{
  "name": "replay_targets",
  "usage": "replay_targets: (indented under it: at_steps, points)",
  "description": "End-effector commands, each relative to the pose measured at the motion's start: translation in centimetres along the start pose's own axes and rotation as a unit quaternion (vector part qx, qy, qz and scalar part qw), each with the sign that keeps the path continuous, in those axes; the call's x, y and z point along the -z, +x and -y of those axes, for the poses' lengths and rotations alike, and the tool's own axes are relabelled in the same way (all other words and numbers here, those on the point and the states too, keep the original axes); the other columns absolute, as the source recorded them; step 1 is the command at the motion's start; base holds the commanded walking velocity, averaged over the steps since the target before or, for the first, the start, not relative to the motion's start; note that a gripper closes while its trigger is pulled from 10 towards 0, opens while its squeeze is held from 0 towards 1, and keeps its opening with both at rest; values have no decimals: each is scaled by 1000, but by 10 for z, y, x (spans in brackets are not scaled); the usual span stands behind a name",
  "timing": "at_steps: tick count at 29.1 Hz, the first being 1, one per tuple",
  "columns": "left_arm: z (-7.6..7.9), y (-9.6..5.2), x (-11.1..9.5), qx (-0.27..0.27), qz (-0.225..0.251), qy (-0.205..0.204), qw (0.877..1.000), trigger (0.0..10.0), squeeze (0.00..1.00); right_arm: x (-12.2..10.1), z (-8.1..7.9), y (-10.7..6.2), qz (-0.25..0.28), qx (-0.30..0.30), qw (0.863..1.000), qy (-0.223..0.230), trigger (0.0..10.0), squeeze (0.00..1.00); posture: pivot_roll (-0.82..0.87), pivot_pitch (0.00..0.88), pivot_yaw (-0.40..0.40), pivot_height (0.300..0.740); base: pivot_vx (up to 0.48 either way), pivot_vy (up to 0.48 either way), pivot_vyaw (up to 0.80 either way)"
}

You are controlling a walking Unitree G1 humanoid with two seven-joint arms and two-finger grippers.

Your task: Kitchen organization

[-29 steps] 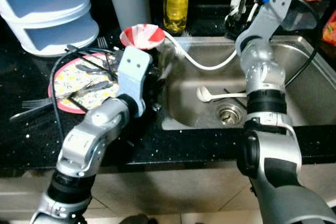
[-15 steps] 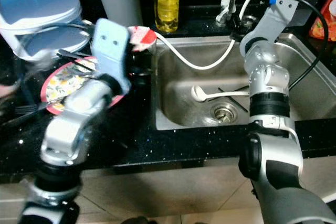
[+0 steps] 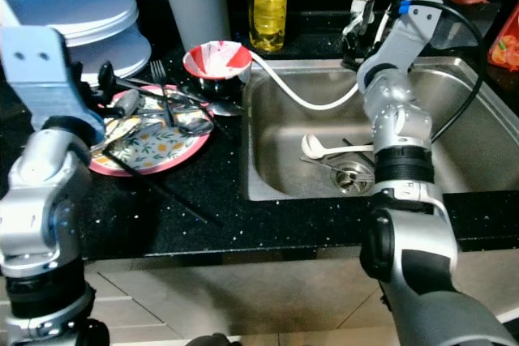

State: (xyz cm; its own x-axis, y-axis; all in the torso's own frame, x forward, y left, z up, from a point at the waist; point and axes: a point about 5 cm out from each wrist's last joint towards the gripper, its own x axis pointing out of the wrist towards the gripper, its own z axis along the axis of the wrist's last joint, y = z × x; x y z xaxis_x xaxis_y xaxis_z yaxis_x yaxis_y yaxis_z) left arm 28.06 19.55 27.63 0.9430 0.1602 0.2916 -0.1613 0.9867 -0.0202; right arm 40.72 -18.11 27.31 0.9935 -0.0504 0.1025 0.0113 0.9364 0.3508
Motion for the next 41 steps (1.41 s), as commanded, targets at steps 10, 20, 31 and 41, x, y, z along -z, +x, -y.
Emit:
replay_targets:
  at_steps: [10,20,31,41]
  points:
    - [10,-3,-5,17,22,-29,999,10000,0,25,-24,-15,14,-36,999,37,10000,0,157,0,-1,740,0,0,0]
    - [23,-4,5,34,6,-23,999,10000,0,49,-45,-32,4,-61,997,42,10000,0,152,0,12,740,0,0,0]
    - [53,-15,26,77,-26,-12,997,10000,0,71,-49,-48,-2,-64,998,-2,10000,0,146,0,16,740,0,0,0]
    - [57,-11,34,91,-36,7,995,10000,0,65,-30,-50,19,-36,998,-57,10000,0,130,0,41,740,0,0,0]
